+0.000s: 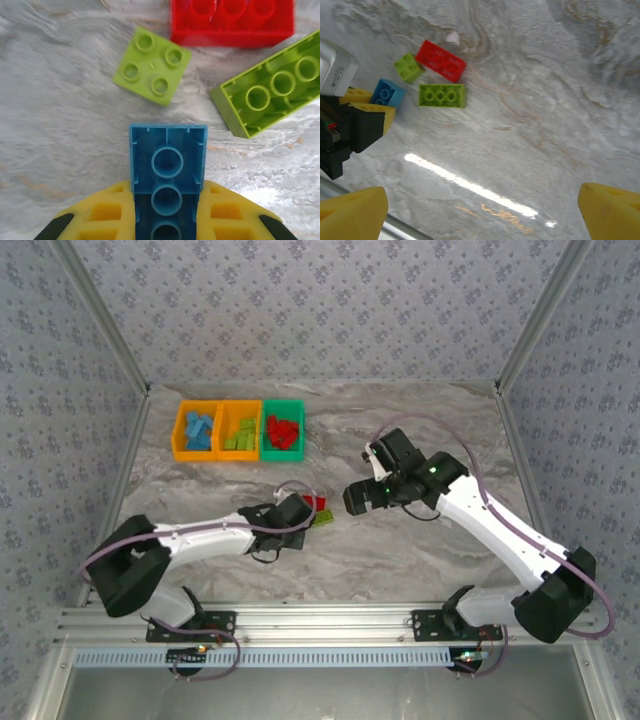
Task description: Sort the legos into containers by color
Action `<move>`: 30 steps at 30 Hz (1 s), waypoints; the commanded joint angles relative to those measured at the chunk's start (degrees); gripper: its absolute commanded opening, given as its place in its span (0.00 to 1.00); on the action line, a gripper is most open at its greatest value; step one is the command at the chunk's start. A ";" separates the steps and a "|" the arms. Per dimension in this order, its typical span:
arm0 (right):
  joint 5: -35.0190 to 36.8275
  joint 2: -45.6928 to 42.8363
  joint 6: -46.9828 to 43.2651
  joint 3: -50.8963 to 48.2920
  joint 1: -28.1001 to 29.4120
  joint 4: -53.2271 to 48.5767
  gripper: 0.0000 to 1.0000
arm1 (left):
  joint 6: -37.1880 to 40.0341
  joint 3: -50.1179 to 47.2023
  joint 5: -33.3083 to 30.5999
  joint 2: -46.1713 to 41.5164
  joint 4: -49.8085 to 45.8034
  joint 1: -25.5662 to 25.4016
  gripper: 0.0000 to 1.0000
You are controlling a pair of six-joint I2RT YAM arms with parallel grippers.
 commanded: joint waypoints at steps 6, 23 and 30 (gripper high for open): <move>-10.46 -7.02 7.66 -6.97 2.22 13.48 1.00 | 13.55 8.76 -7.08 -10.54 -1.86 16.41 0.15; -6.01 -15.90 12.93 -13.10 4.68 12.21 1.00 | 22.06 36.90 -5.84 22.66 7.46 47.02 0.26; -4.52 -20.30 14.75 -16.26 4.67 12.75 1.00 | 25.39 41.68 -4.74 26.70 5.02 48.12 0.37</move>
